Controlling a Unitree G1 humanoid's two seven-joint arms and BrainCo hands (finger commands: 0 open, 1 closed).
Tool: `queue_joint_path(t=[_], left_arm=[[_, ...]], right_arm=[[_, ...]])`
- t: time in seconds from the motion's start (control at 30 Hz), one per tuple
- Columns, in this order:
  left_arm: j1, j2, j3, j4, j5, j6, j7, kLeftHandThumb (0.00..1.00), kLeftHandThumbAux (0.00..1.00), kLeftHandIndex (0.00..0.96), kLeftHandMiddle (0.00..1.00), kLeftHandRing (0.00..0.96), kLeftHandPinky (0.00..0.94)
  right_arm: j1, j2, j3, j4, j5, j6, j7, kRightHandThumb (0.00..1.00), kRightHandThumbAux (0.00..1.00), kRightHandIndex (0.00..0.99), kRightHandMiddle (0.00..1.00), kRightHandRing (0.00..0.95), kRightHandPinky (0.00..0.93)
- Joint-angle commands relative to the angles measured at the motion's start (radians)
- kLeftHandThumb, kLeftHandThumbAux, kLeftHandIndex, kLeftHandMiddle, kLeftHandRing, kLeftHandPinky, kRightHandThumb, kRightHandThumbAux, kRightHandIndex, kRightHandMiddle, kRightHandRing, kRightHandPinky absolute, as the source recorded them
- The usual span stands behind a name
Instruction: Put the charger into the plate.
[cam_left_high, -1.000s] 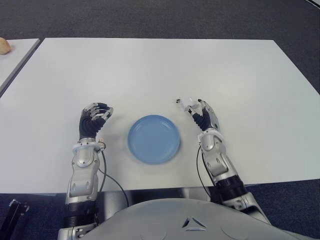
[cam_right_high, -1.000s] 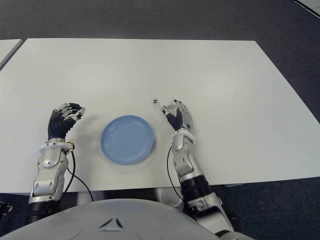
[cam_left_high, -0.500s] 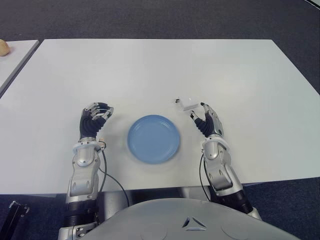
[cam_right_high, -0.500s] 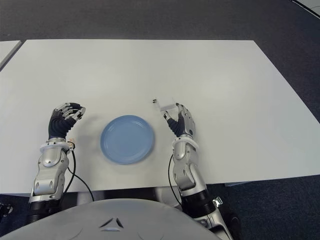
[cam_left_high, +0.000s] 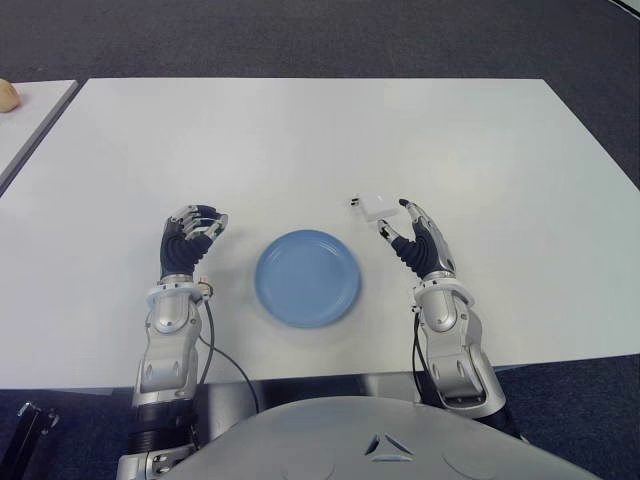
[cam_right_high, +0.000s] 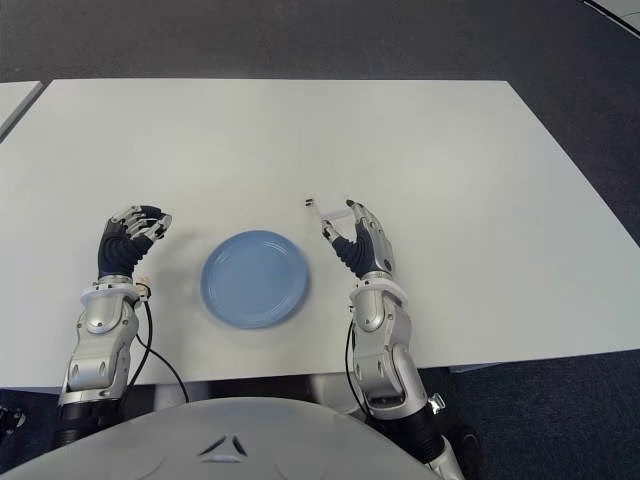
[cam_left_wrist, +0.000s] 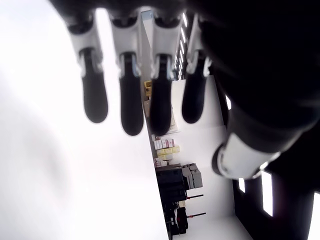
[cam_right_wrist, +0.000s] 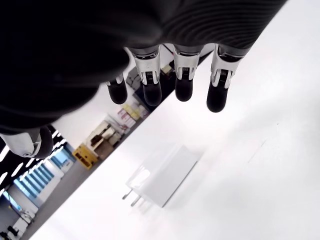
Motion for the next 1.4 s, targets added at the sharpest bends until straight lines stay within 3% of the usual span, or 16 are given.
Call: queue_joint_path(t=[0.03, 0.23, 0.47, 0.53, 0.67, 1.2, 1.4], left_arm=[[0.004, -0.005, -0.001, 0.011, 0.001, 0.008, -0.005, 0.705, 0.721, 0.424, 0.435, 0.451, 0.449], [0.003, -0.004, -0.005, 0.017, 0.010, -0.001, 0.001, 0.705, 0.721, 0.424, 0.429, 0.444, 0.440], [0.004, -0.003, -0.007, 0.018, 0.012, 0.002, 0.002, 0.705, 0.722, 0.423, 0.426, 0.443, 0.440], [0.006, -0.004, -0.007, 0.015, 0.011, 0.005, 0.002, 0.705, 0.722, 0.424, 0.426, 0.442, 0.440], [0.010, -0.008, -0.004, 0.014, 0.009, -0.004, 0.006, 0.705, 0.721, 0.424, 0.432, 0.444, 0.445], [0.019, -0.009, 0.013, 0.018, -0.013, -0.026, -0.008, 0.705, 0.721, 0.425, 0.446, 0.454, 0.445], [0.022, -0.008, 0.015, 0.014, -0.012, -0.018, -0.005, 0.705, 0.721, 0.425, 0.440, 0.448, 0.447]], right_arm=[[0.013, -0.010, 0.008, -0.036, -0.023, 0.021, 0.042, 0.403, 0.320, 0.000, 0.000, 0.000, 0.187], [-0.002, -0.005, 0.000, -0.027, -0.036, 0.026, 0.068, 0.435, 0.327, 0.000, 0.000, 0.000, 0.142], [-0.256, -0.006, -0.075, 0.442, 0.037, -0.083, -0.062, 0.465, 0.325, 0.000, 0.000, 0.000, 0.110], [-0.292, -0.008, -0.082, 0.521, 0.045, -0.107, -0.094, 0.466, 0.322, 0.000, 0.000, 0.000, 0.045], [-0.388, -0.015, -0.110, 0.729, 0.080, -0.188, -0.175, 0.461, 0.312, 0.000, 0.000, 0.000, 0.011], [-0.609, -0.037, -0.088, 1.045, 0.116, -0.305, -0.258, 0.414, 0.299, 0.000, 0.000, 0.000, 0.000], [-0.655, -0.040, -0.068, 1.139, 0.124, -0.353, -0.275, 0.404, 0.286, 0.000, 0.000, 0.000, 0.000]])
